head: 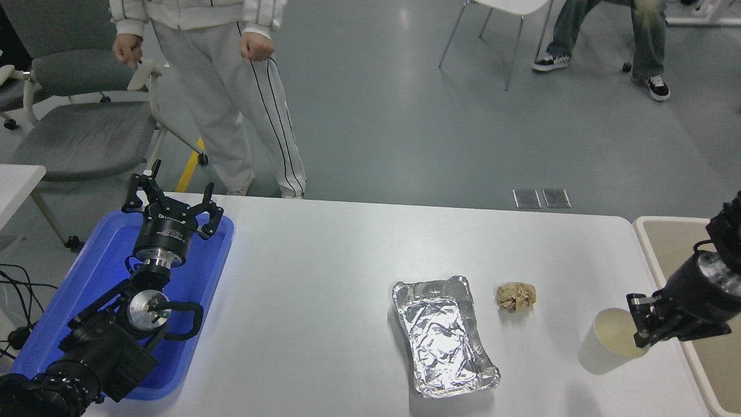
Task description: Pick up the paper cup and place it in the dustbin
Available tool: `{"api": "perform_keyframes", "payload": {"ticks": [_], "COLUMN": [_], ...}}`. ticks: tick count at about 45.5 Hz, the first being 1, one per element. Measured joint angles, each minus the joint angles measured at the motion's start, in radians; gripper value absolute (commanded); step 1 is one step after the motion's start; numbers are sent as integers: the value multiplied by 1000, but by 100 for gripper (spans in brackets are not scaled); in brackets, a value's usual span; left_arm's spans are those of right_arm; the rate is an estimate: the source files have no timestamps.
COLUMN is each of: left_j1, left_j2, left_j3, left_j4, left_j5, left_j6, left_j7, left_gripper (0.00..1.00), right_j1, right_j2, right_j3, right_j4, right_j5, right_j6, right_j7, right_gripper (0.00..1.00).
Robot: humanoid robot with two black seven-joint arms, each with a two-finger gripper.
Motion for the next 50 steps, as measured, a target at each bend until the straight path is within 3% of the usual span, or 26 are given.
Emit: {"api": "perform_keyframes", "payload": {"ticks": [20,50], "left_j1": [0,0], "left_j2": [0,0], "left_j3": [0,0], "left_j4": [0,0], "left_j5": [0,0], "left_j6": [0,0], "left_j7": [0,0], "left_gripper": [100,100], "right_j1": [379,484], "right_j2": [7,20], "right_j3": [-124,-184], "right_j4": [39,36], "right_j5": [42,48], "right_j6": [33,37], "right_j7": [0,0], "right_gripper": [0,0]}}
